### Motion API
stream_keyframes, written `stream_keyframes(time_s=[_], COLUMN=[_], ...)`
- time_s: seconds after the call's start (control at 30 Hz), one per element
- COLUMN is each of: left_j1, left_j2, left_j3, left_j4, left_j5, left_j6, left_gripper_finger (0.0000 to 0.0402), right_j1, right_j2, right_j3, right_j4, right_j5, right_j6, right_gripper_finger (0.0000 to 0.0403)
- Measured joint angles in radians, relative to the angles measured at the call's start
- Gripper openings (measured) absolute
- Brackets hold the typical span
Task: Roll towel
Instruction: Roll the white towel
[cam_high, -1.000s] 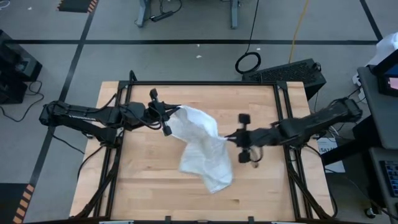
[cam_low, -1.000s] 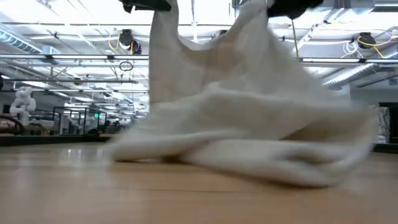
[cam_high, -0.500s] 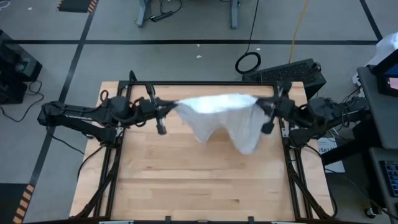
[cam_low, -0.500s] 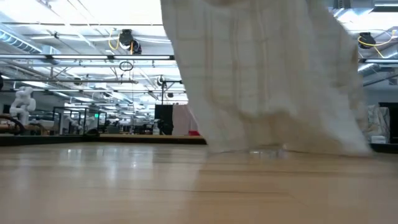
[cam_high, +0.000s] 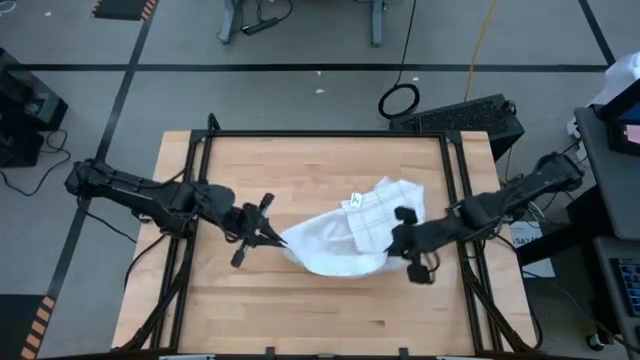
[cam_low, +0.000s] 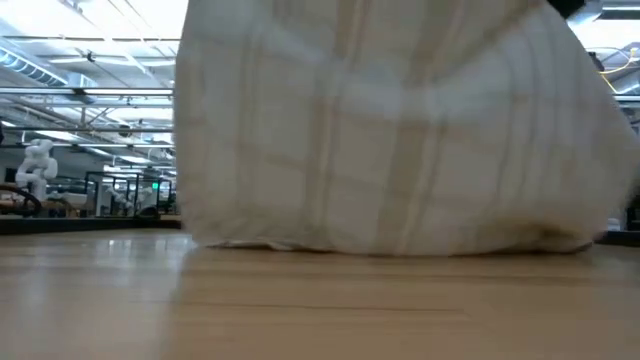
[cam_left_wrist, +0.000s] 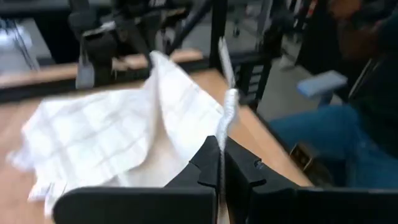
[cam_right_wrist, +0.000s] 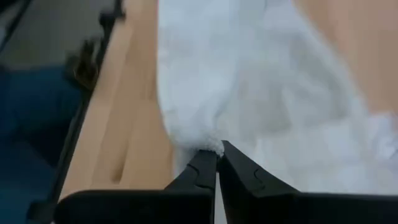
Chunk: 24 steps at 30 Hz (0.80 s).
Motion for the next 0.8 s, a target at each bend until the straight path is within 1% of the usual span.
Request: stream_keyframes(time_s=[0.1, 0.17, 0.3, 0.37, 0.5, 0.67, 0.73, 0.8], left_j1=[-0.012, -0.019, -0.023, -0.021, -0.014, -0.019, -0.021, -0.026], left_j2=[0.061, 0.111, 0.237, 0.299, 0.410, 0.546, 0.586, 0.618], left_j3=[-0.009, -0.009, -0.008, -0.008, -0.008, -0.008, -0.008, -0.008], left_j4=[0.017, 0.088, 0.243, 0.291, 0.360, 0.530, 0.593, 0.631], left_j5=[-0.003, -0.004, -0.005, -0.006, -0.006, -0.006, 0.011, 0.038], left_j6=[-0.021, -0.027, 0.006, 0.016, 0.011, -0.019, -0.049, -0.070], left_gripper_finger=[0.0008, 0.0008, 0.0008, 0.0008, 0.0008, 0.0008, 0.0008, 0.0008], right_j1=[0.031, 0.046, 0.070, 0.082, 0.131, 0.219, 0.253, 0.276], right_j2=[0.089, 0.142, 0.226, 0.252, 0.271, 0.270, 0.270, 0.270], right_j3=[0.000, -0.001, -0.001, -0.001, -0.001, -0.001, -0.001, -0.001], right_j4=[-0.035, -0.073, -0.170, -0.231, -0.327, -0.303, -0.258, -0.205], right_j5=[-0.031, -0.049, -0.026, -0.018, -0.017, -0.016, 0.022, 0.122], right_j6=[0.078, 0.132, 0.307, 0.412, 0.549, 0.642, 0.652, 0.662], right_gripper_finger=[0.0002, 0.0002, 0.0004, 0.0013, 0.0051, 0.0112, 0.0135, 0.0154])
